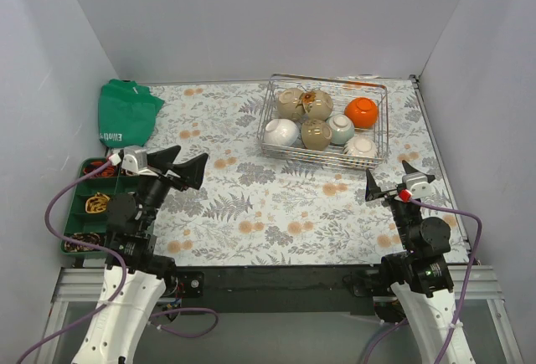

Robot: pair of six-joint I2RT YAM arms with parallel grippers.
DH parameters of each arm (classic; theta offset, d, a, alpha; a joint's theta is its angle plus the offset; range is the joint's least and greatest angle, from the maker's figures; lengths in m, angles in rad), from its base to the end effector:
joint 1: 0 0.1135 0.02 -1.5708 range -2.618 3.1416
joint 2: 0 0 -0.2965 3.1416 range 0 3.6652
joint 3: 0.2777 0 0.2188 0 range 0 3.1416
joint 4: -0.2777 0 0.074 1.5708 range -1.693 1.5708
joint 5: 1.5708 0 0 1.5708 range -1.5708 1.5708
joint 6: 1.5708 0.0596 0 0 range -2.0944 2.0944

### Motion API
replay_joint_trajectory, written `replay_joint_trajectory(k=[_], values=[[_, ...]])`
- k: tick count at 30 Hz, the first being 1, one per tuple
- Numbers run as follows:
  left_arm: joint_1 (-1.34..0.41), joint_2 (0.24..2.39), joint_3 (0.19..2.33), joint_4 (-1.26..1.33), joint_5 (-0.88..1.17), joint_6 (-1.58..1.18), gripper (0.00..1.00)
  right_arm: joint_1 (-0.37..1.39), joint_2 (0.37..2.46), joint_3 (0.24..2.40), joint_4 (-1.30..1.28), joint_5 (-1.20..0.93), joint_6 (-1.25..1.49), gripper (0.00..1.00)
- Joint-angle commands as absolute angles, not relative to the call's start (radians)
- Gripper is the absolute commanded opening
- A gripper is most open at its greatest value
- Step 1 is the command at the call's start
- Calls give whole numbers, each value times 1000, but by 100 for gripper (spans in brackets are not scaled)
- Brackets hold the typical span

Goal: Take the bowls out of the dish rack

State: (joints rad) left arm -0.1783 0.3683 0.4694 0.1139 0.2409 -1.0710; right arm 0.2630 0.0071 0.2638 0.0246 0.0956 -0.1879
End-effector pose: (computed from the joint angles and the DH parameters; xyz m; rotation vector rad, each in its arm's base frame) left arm 0.0718 -0.0274 0.3293 -0.4303 1.4053 -1.1983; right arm 0.0400 0.0049 0.2641 -0.2081 1.2739 0.0027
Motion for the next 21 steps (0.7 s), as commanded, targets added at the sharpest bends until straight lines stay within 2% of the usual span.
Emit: replay_joint_trajectory(k=[1,11,21], values=[[-164,397,468,132,258,-1075,98,261,-198,285,58,71,-190,99],[-158,528,511,89,192,-1091,98,261,-198,281,44,80,-155,99],[-160,866,776,-78,195,-1065,98,287,-199,272,43,104,-140,99]])
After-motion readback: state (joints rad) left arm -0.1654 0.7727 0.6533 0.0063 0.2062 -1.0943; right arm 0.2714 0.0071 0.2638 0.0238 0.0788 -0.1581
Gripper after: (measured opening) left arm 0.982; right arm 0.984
